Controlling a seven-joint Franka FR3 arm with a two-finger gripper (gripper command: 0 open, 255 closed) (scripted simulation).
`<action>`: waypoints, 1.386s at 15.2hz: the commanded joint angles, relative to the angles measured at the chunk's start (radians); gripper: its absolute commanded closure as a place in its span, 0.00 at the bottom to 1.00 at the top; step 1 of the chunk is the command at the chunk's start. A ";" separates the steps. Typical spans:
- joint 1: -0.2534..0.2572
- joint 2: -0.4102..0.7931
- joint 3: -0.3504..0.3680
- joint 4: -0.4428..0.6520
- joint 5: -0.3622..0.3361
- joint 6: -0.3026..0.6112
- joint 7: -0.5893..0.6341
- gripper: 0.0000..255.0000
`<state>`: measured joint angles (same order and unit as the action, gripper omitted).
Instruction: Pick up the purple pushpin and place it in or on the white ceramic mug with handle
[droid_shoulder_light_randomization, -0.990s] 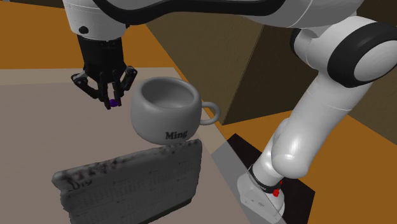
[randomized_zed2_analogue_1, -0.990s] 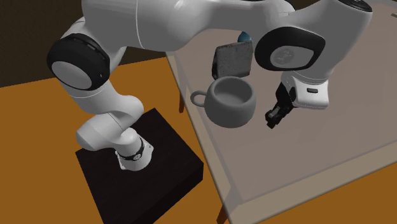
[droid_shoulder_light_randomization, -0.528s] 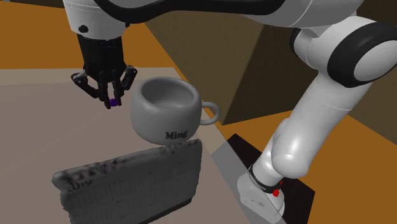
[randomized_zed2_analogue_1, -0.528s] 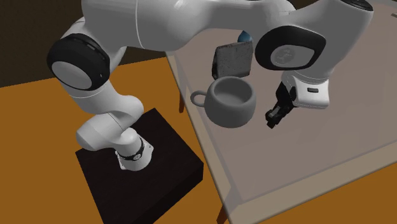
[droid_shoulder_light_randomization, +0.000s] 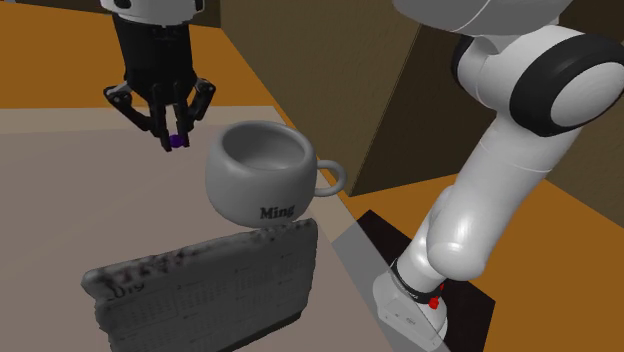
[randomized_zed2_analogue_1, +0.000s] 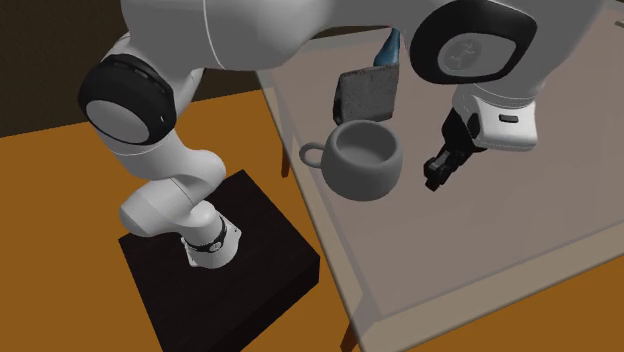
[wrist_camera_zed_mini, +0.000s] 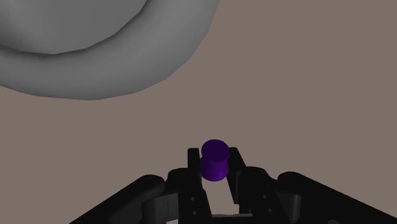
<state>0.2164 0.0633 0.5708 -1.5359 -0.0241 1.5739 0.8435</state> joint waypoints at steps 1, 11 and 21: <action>0.004 0.013 0.003 0.042 -0.007 -0.031 0.005 1.00; 0.032 0.084 0.015 0.262 -0.048 -0.192 0.031 1.00; 0.118 0.225 0.031 0.593 -0.138 -0.401 0.069 1.00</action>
<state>0.3230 0.2703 0.6012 -0.9829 -0.1501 1.1977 0.9102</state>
